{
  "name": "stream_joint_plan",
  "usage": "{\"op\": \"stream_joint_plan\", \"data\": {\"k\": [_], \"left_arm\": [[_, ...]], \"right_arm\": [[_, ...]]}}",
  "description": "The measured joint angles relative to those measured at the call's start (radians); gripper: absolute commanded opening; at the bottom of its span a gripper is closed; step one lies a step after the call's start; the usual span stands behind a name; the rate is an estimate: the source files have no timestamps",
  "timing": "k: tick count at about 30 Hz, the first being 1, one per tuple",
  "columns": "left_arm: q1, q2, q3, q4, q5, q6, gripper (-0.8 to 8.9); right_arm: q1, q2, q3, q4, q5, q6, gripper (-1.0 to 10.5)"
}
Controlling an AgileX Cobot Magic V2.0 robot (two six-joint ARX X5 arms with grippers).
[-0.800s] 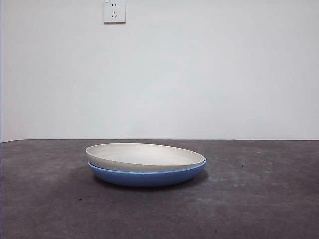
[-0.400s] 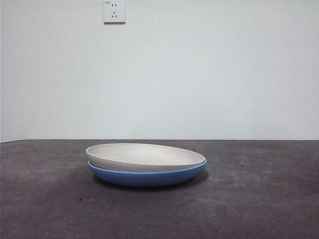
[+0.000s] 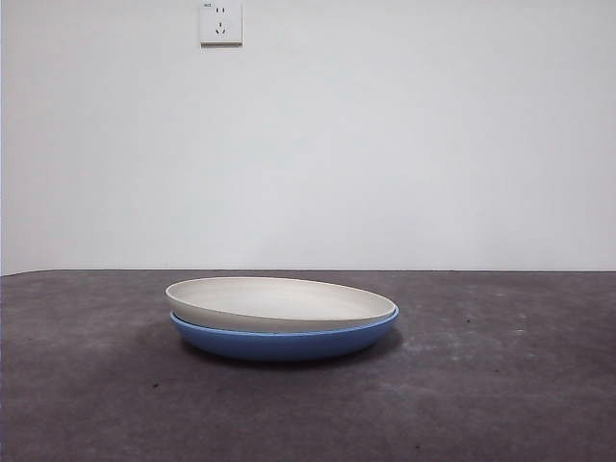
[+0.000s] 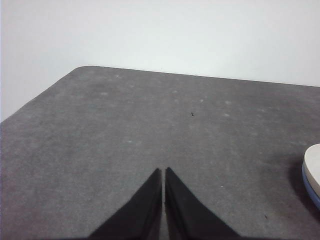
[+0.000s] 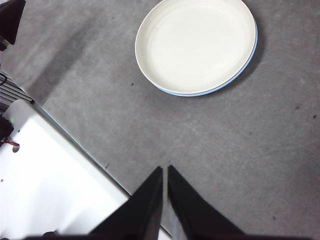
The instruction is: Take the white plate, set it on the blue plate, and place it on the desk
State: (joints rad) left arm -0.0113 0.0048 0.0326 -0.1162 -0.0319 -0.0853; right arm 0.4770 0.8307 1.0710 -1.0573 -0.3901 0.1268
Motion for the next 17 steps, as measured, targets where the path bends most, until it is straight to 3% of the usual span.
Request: {"op": "stream_joint_plan", "data": {"k": [4,17], "left_arm": [[0.0,0.0,0.0,-0.066,0.0,-0.007,0.1],[0.0,0.0,0.0,-0.068,0.012,-0.034,0.1]], "right_arm": [[0.0,0.0,0.0,0.0,0.0,0.0,0.1],[0.0,0.0,0.0,0.0,0.0,0.0,0.1]]}}
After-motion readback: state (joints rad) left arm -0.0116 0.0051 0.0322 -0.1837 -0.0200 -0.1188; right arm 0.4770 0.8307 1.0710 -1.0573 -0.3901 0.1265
